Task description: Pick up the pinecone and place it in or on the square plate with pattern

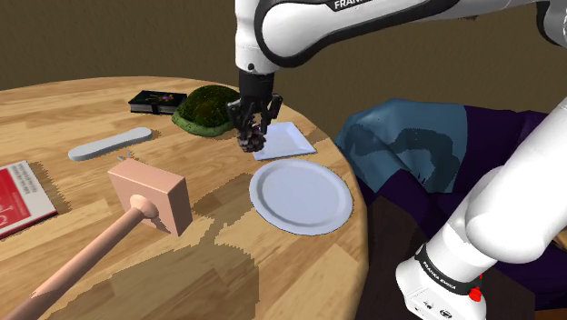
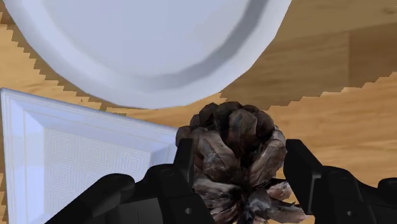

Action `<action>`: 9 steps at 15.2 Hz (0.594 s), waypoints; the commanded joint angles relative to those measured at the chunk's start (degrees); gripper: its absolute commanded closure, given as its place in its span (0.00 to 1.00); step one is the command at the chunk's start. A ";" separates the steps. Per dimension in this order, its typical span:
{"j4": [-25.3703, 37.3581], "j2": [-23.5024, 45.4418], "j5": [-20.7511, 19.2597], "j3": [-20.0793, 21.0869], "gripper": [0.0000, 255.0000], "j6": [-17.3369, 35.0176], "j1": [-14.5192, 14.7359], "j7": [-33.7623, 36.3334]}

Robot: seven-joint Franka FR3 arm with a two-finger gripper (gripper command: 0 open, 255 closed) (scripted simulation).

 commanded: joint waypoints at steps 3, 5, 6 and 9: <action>0.09 -0.12 0.16 -2.94 1.00 0.18 -2.77 -5.85; 0.78 0.39 0.03 -4.29 1.00 0.13 -4.07 -8.45; 1.22 0.73 -0.05 -4.96 1.00 0.09 -4.71 -9.73; 2.95 2.06 -0.34 -6.88 1.00 -0.14 -6.61 -13.47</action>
